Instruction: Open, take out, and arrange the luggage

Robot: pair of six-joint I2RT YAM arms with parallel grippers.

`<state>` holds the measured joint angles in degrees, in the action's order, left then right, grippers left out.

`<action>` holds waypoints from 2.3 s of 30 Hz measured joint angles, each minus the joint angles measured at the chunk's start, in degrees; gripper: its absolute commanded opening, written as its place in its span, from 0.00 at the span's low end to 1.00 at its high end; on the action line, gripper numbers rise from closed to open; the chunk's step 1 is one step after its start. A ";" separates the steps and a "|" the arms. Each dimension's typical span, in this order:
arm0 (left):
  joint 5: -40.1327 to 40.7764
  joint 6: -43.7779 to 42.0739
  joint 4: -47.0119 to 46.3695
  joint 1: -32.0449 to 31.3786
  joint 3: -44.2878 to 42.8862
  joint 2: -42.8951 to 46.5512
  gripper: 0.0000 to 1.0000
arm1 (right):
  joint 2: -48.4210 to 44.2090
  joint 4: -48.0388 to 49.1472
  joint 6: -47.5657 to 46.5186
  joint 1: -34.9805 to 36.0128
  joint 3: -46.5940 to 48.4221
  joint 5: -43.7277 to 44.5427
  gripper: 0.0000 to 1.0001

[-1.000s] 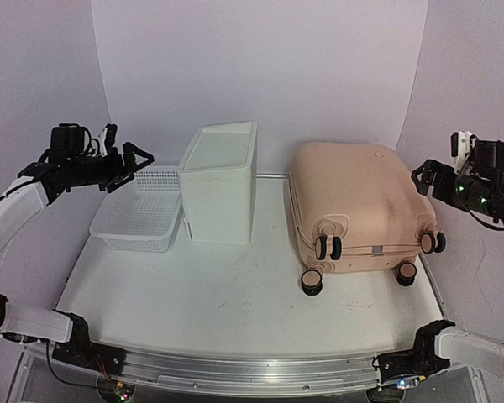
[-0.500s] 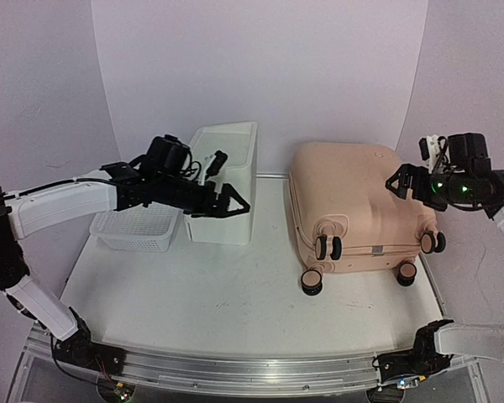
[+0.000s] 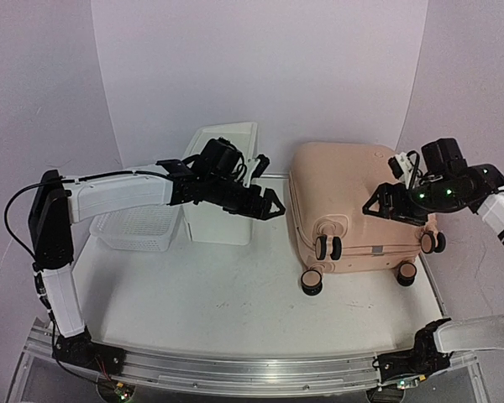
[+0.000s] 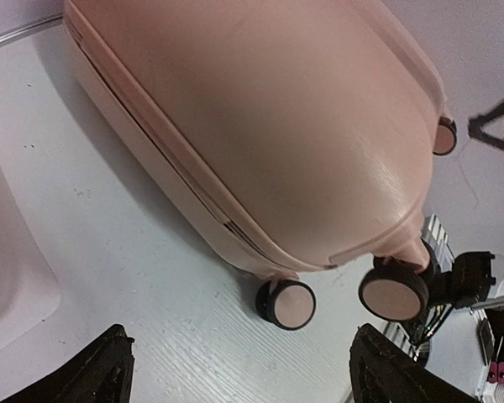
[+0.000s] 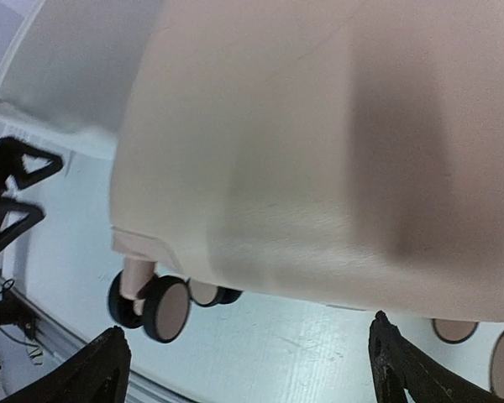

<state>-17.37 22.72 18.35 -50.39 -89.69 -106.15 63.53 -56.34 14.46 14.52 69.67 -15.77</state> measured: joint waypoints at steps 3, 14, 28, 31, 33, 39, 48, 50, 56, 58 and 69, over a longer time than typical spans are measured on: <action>0.83 -0.96 1.31 2.08 -3.63 -2.75 0.87 | -0.96 0.26 2.84 6.51 -1.88 -1.49 0.98; 1.97 -6.93 9.75 7.91 -10.80 -7.85 0.99 | 5.95 0.37 13.73 28.50 -3.02 11.72 0.98; 2.82 -8.96 17.66 6.60 -9.66 -3.72 0.99 | 25.38 -4.39 20.39 39.26 8.28 39.95 0.65; 2.25 -8.52 17.55 4.87 -8.41 -1.60 0.99 | 26.16 -4.92 19.74 39.36 8.33 42.60 0.54; 1.92 -7.93 17.25 4.04 -7.43 -0.26 0.99 | 26.25 -4.37 18.58 39.65 8.00 42.99 0.46; 0.46 -6.12 15.02 4.00 -4.35 2.16 0.99 | 20.74 -2.29 16.61 38.95 2.23 43.63 0.37; -1.97 -3.78 12.15 4.04 -2.60 2.27 0.99 | 12.70 -3.32 11.02 35.89 -3.78 39.45 0.41; -2.19 -3.37 11.56 4.04 -2.27 2.27 0.99 | 12.94 -3.30 10.82 35.63 -3.61 38.75 0.43; -2.05 -3.08 10.95 3.93 -0.31 2.49 0.99 | 16.90 -3.45 11.69 35.50 -0.09 36.33 0.58; -1.84 -2.95 10.84 3.93 0.63 3.02 0.99 | 18.80 -2.43 11.76 35.93 1.57 34.16 0.68; 0.11 -1.60 9.55 3.93 2.84 6.99 0.99 | 22.16 8.33 6.40 41.42 9.68 18.10 0.98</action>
<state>-17.26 21.12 27.90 -46.46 -86.85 -99.15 85.69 -48.01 20.86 55.94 79.35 2.33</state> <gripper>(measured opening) 0.994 0.982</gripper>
